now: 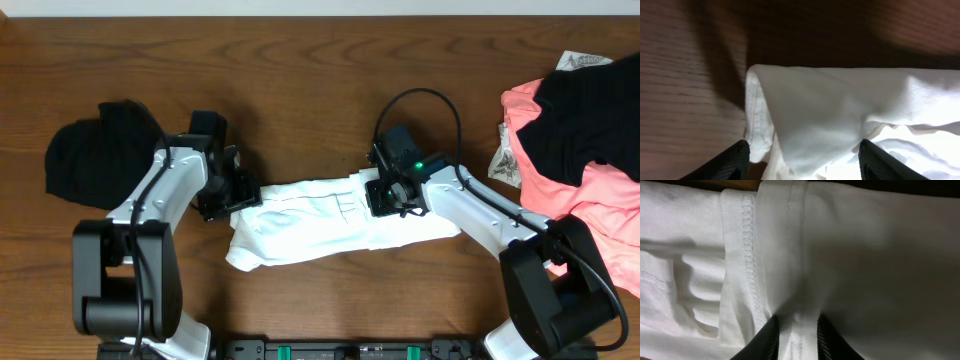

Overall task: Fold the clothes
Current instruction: 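Lift the strip's left end with the left gripper toward the right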

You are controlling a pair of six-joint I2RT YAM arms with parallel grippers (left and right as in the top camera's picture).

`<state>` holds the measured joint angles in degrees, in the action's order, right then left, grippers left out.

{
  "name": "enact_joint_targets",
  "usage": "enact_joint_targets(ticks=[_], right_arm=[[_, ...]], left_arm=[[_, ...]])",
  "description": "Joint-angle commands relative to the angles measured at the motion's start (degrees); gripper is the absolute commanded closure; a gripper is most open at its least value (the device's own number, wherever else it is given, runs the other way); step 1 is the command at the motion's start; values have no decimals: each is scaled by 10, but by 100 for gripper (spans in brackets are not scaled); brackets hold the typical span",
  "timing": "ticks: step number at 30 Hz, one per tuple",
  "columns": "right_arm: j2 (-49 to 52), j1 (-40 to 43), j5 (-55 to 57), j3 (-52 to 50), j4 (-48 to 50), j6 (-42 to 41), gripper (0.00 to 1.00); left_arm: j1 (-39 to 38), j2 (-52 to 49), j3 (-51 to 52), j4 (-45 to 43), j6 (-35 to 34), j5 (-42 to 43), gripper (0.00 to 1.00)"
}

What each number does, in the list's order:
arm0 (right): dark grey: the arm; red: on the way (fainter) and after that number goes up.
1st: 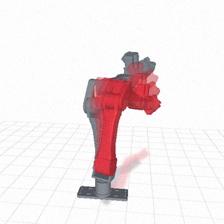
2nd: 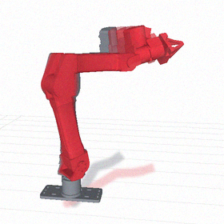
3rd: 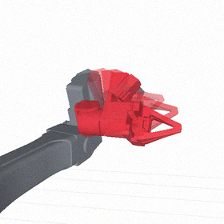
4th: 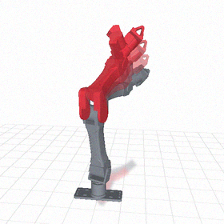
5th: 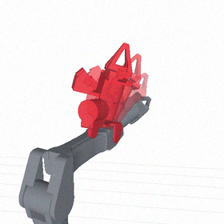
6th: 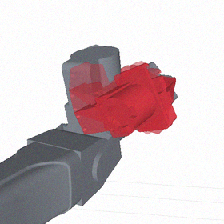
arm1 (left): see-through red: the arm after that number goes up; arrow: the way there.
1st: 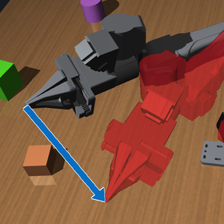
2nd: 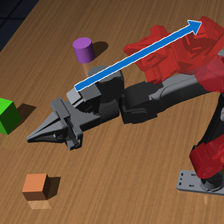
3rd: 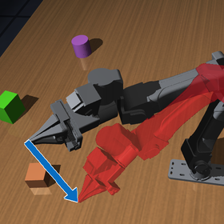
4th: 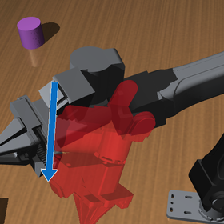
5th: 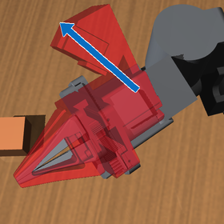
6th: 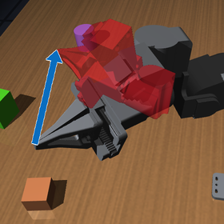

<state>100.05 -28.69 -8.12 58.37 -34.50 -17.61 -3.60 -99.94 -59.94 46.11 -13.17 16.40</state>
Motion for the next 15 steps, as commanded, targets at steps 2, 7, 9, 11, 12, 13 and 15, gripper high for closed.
enact_joint_targets(ticks=[2,7,9,11,12,13,15], right_arm=[[4,-4,-3,-4,0,-6,76],[4,-4,-3,-4,0,-6,76],[4,-4,-3,-4,0,-6,76],[4,-4,-3,-4,0,-6,76],[4,-4,-3,-4,0,-6,76],[4,-4,-3,-4,-1,-6,76],[4,-4,-3,-4,-2,-6,76]], left_arm=[[0,-23,6,1,11,7,29],[0,-35,6,5,11,-46,28],[0,-36,7,5,11,-50,28],[0,-37,7,5,11,-49,28],[0,-38,7,5,11,-49,28],[0,-38,8,4,11,-49,28],[0,-38,12,1,11,-49,28]])
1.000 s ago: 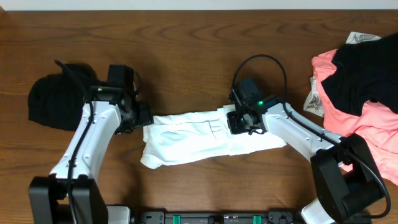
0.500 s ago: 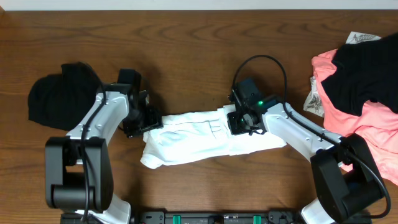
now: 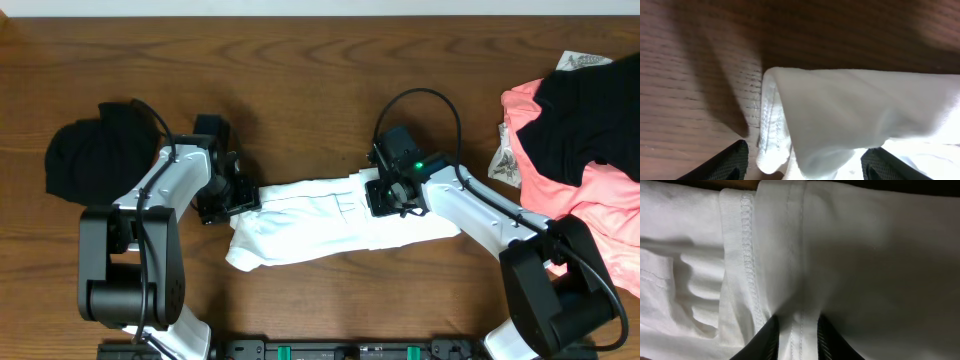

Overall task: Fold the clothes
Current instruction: 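Lift the strip's left end with the left gripper toward the right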

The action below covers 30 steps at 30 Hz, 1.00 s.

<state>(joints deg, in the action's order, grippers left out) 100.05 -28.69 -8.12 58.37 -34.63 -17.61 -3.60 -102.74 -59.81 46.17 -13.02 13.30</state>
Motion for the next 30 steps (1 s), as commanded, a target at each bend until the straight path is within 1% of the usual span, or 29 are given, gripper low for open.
enact_joint_targets(ticks=[1,5,10,11,12,16,18,19,22,23,25,30], right_arm=[[4,-4,-3,-4,-2,-6,76],[4,-4,-3,-4,-5,-6,76],[4,-4,-3,-4,-6,-6,76],[4,-4,-3,-4,-7,-6,76],[4,-4,-3,-4,-7,-6,75],[4,-4,-3,-4,-7,-6,76],[4,-4,-3,-4,-7,-6,75],[4,-4,-3,-4,-7,-6,76],[4,-4,-3,-4,-7,-6,76],[4,-4,-3,-4,-7,-6,76],[4,-4,-3,-4,-7,-6,76],[4,-4,-3,-3,-6,-6,77]], left_arm=[[0,-10,14,-3,10,-18,27],[0,-10,39,-23,10,-10,27],[0,-10,79,-54,10,55,27],[0,-10,81,-54,10,67,28],[0,-10,81,-52,10,77,31],[0,-10,81,-54,10,93,56],[0,-10,81,-54,10,93,64],[0,-10,81,-54,10,93,67],[0,-10,81,-54,10,93,70],[0,-10,81,-54,10,93,74],[0,-10,80,-54,10,92,94],[0,0,64,-50,12,82,94]])
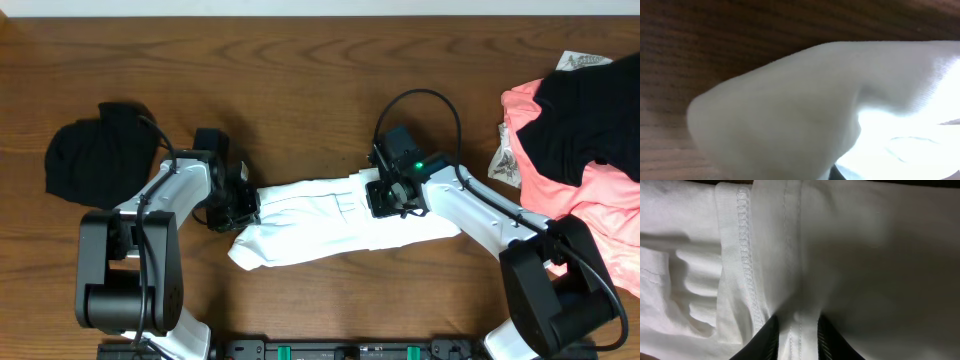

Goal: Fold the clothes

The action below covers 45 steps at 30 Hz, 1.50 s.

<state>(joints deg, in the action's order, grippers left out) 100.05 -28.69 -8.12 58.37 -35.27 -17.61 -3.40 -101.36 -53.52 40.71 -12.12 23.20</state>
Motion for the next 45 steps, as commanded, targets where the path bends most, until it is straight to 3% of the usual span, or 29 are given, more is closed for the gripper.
enact_joint_targets(ticks=[1,11,19,29,38,45], right_arm=[[4,-4,-3,-3,0,-6,77],[-38,-2,-5,67,-28,18,62],[-95,23,7,139,-94,31,60],[-118,140,6,140,-148,43,62],[-118,192,6,140,-162,67,63],[-118,193,7,139,-162,72,63]], left_arm=[[-2,-9,-2,8,3,-22,94],[32,65,-19,51,3,-118,94],[170,98,-22,53,3,-145,94],[288,108,-108,65,3,-145,94],[281,108,-188,123,-2,-145,94],[197,108,-188,146,-3,-145,94]])
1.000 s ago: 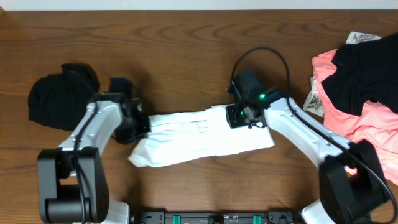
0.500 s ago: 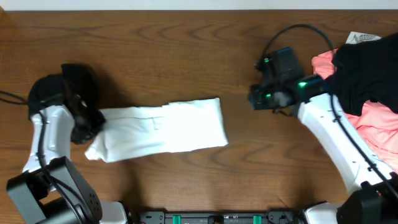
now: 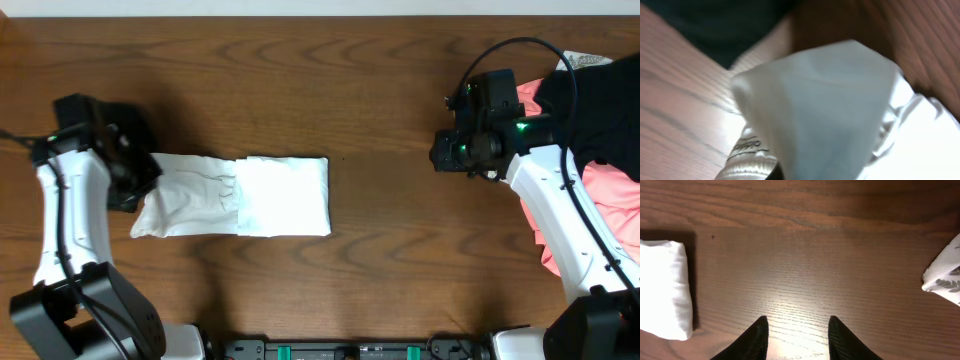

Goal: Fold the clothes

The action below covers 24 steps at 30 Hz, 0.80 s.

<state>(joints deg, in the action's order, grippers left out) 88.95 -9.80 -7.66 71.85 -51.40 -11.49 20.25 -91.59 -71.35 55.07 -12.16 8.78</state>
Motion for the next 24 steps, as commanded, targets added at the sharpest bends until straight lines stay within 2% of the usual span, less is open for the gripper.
enact_joint_targets(ticks=[1,13,24], right_arm=[[-7,4,2,5,-1,11,63],[-7,20,2,5,-9,9,62],[-7,20,2,5,-12,9,62]], left_arm=[[-55,11,-10,2,-7,-1,94],[-236,11,-10,-3,-79,-9,94],[-353,10,-14,-33,-155,-9,94]])
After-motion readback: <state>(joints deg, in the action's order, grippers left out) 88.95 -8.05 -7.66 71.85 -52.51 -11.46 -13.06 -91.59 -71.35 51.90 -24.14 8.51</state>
